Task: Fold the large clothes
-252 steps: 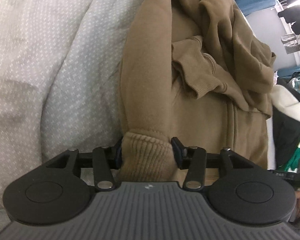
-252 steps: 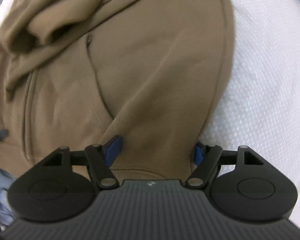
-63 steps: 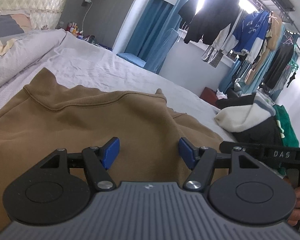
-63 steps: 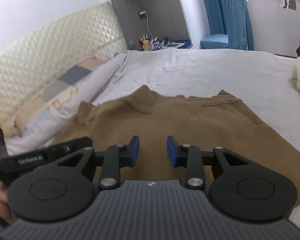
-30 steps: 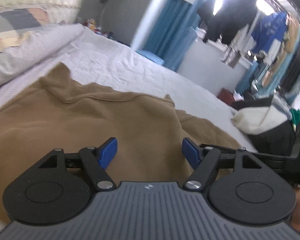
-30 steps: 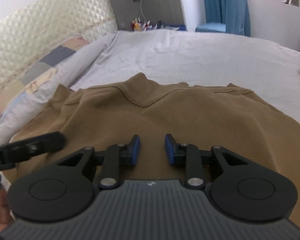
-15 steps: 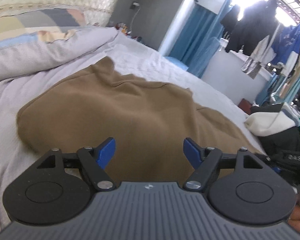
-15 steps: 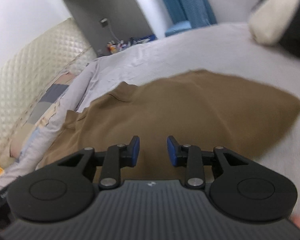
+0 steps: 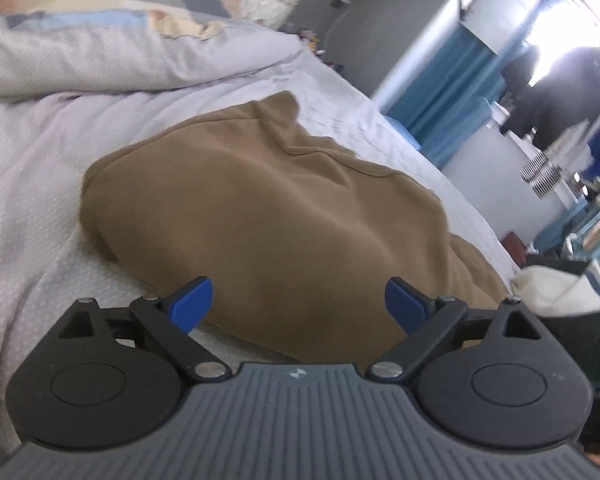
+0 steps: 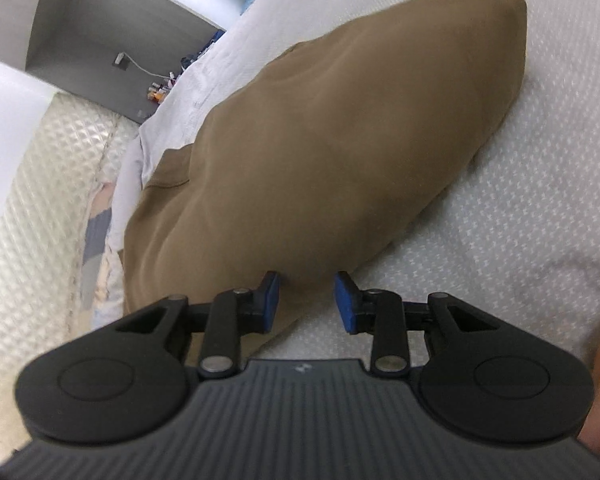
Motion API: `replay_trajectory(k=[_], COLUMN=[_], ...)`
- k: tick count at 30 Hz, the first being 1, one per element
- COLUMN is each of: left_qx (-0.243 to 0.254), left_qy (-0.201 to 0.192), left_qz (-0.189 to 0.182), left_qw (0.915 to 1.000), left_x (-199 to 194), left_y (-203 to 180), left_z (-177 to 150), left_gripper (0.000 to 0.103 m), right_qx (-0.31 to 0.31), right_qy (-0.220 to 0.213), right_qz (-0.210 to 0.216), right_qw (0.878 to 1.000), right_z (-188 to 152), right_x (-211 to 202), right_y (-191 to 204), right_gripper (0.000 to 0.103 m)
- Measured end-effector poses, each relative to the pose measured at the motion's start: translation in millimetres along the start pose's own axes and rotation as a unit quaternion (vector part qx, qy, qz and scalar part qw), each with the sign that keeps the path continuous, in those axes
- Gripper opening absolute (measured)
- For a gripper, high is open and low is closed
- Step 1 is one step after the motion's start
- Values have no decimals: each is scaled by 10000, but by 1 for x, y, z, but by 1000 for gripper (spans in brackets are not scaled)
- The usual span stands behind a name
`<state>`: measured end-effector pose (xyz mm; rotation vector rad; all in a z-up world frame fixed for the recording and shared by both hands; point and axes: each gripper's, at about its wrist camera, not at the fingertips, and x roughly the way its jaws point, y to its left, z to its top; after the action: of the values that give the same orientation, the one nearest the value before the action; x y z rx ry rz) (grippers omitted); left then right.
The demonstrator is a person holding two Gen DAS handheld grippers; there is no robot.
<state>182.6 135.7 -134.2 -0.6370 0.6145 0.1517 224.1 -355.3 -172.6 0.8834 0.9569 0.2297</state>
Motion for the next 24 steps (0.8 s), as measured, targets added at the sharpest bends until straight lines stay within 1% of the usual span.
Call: replay_trajectory(k=[1,2,4,6,8,9,11,14,16,18,20,22,24], left_qx=[-113,-194,-357,-540,-790,-930,-1178,-1709,-2042,-2402,-2921,-3360,-3567], left_qy=[-16,-25,0,19,101,184,210,259,281,263,210,74,-22], left_qz=[11,13,73,51,-75,-89,-61,-227,-285,-356,-444,-609,-751], left_qw=[9999,9998,9993,9985,9968,9955,9928,9847,9781,9697,9551,9399,9312], left_x=[0,1,3,6,10,13,15,20,22,26,32,39,46], left_y=[4,6,13,20,28,34,43,59,69,80,94,106,113], left_z=[1,2,3,5,6,6,5,5,3,2,1,-1,0], left_gripper=[96,96,96,96,97,97,97,97,97,97,97,97,97], right_qx=[81,162,437,711,904,1052,1309,1838,2163,2266,2177,2261,2243], right_qy=[1,-7,-54,-76,-83,-124,-211,-406,-542,-812,-998,-1051,-1117], right_qz=[16,29,139,219,315,405,488,665,625,467,361,408,510], right_qw=[10000,9999,9989,9972,9954,9936,9900,9799,9728,9695,9702,9676,9668], right_z=[0,0,1,3,6,7,9,13,16,19,24,27,26], right_x=[2,3,5,10,15,18,21,26,31,32,34,38,38], right_y=[-1,-3,-9,-13,-15,-18,-21,-31,-37,-37,-33,-31,-30], right_gripper=[48,69,99,102,102,102,102,103,102,102,103,103,103])
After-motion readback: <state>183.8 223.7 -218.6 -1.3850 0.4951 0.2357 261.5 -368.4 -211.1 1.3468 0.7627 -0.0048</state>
